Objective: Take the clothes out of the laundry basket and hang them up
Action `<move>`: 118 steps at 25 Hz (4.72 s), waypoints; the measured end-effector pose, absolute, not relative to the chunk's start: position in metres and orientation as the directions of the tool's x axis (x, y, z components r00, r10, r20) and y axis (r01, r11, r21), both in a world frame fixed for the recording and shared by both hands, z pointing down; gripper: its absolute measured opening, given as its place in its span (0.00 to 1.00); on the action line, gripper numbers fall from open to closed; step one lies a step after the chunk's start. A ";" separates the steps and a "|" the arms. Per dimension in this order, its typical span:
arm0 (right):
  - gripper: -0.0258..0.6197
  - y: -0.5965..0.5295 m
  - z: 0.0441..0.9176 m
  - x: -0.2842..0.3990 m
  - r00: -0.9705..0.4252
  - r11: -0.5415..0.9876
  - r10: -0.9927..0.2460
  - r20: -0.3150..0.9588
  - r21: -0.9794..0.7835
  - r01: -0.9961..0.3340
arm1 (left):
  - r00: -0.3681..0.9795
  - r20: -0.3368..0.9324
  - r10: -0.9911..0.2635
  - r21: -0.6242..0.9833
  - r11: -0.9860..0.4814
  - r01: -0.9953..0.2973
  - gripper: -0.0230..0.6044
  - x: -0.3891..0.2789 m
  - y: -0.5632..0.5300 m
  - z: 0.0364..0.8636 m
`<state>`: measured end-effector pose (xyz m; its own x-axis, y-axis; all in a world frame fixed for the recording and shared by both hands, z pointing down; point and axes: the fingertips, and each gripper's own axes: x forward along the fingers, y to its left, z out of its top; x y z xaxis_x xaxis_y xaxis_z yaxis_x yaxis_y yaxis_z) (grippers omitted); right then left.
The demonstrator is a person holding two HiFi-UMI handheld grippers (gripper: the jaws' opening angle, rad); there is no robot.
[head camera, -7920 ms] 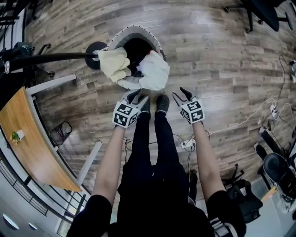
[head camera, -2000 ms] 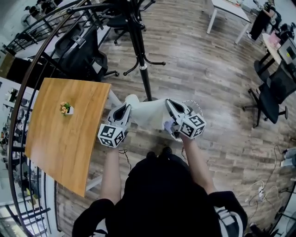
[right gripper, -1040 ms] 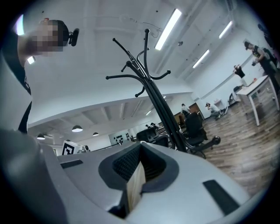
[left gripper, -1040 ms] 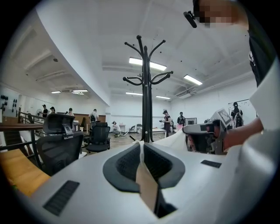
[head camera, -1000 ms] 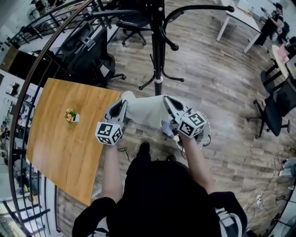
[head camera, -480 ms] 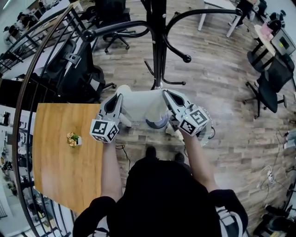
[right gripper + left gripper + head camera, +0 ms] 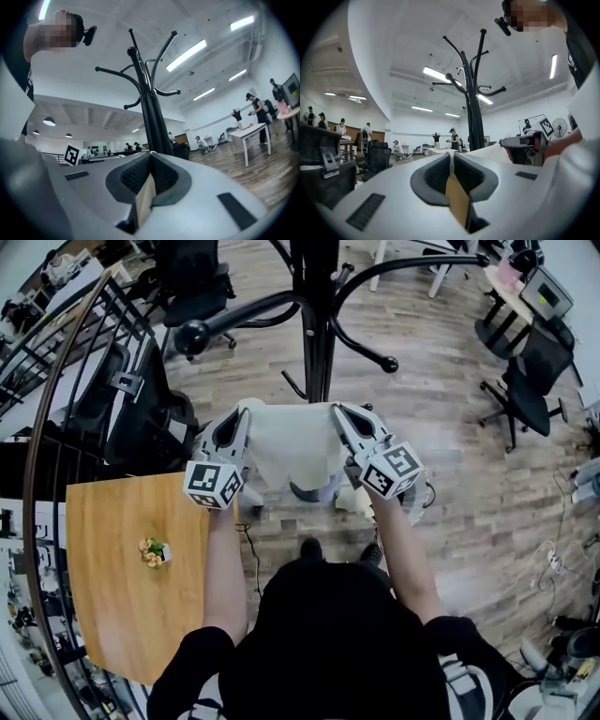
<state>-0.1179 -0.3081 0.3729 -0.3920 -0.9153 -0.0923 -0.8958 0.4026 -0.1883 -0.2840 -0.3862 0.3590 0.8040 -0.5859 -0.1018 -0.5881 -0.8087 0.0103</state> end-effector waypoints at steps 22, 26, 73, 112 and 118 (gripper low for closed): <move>0.05 -0.313 0.569 -0.142 -0.290 0.303 -0.867 0.404 -0.033 -0.952 | 0.871 0.377 -0.315 0.121 -0.915 -0.384 0.10 -0.211 -0.368 0.566; 0.06 -0.310 0.574 -0.159 -0.337 0.335 -0.851 0.404 -0.079 -0.939 | 0.884 0.371 -0.286 0.167 -0.915 -0.366 0.10 -0.210 -0.351 0.573; 0.24 -0.249 0.588 -0.088 -0.235 0.155 -0.874 0.425 -0.214 -0.964 | 0.734 0.303 -0.608 0.164 -0.725 -0.669 0.43 -0.306 -0.370 0.547; 0.23 -0.103 0.601 -0.022 -0.379 0.300 -0.814 0.441 -0.240 -0.923 | 0.639 0.324 -0.698 0.162 -0.624 -0.764 0.43 -0.257 -0.176 0.550; 0.23 -0.084 0.600 -0.006 -0.388 0.316 -0.813 0.434 -0.231 -0.920 | 0.628 0.318 -0.710 0.168 -0.610 -0.774 0.43 -0.245 -0.152 0.555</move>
<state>-0.0061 -0.0840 0.6003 -0.3879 -0.8130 0.4343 -0.9203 0.3156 -0.2312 -0.2447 -0.1522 0.5549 0.6284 -0.7098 0.3182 -0.7742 -0.6103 0.1676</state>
